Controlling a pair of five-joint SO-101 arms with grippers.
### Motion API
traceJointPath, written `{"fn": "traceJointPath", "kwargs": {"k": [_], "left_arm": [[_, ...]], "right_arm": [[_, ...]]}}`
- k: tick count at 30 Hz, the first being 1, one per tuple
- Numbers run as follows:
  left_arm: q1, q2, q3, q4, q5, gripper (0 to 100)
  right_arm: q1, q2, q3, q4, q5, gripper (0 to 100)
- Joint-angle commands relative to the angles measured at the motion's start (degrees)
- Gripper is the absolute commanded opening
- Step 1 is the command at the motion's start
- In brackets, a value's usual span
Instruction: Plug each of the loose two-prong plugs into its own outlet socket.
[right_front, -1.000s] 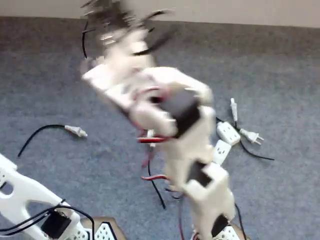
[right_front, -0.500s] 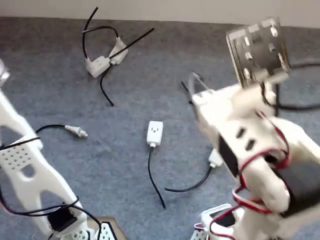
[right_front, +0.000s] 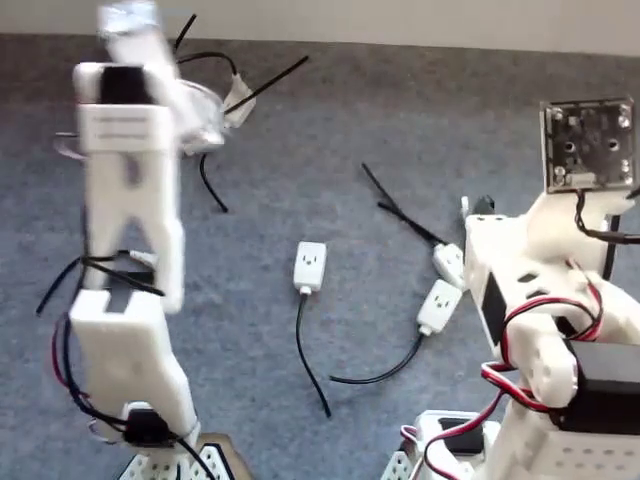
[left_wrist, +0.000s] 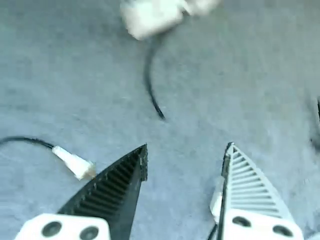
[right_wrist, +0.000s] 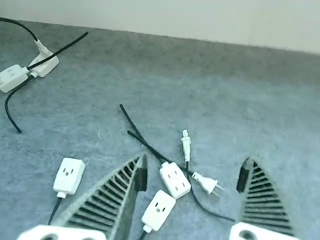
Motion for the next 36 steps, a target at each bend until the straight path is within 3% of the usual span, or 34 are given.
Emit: {"fn": "traceJointPath", "kwargs": {"k": [1,8,17,23,33,36], "left_arm": [[7.16,-10.07,19.47,-10.81,-0.35,25],[14.20,-14.99,43.65,-32.44,-0.62,25],[14.46,-19.21,58.59,-38.86,-1.49,25],[13.49,-12.62,57.01,-37.01,-7.21,25],[12.53,1.89,40.66,-20.31,-7.91,25],[9.89,5.85,34.51,-13.98,-13.98,25]], "right_arm": [[0.22,-2.77,3.91,-2.51,-2.55,28.6],[0.57,-9.10,23.52,-7.96,-2.29,28.6],[0.57,-25.45,44.35,-18.24,-2.20,28.6],[0.57,-29.05,46.64,-18.51,-2.20,28.6],[0.57,-26.51,46.73,-18.33,-2.20,28.6],[0.57,-26.51,46.73,-18.33,-2.20,28.6]]}}
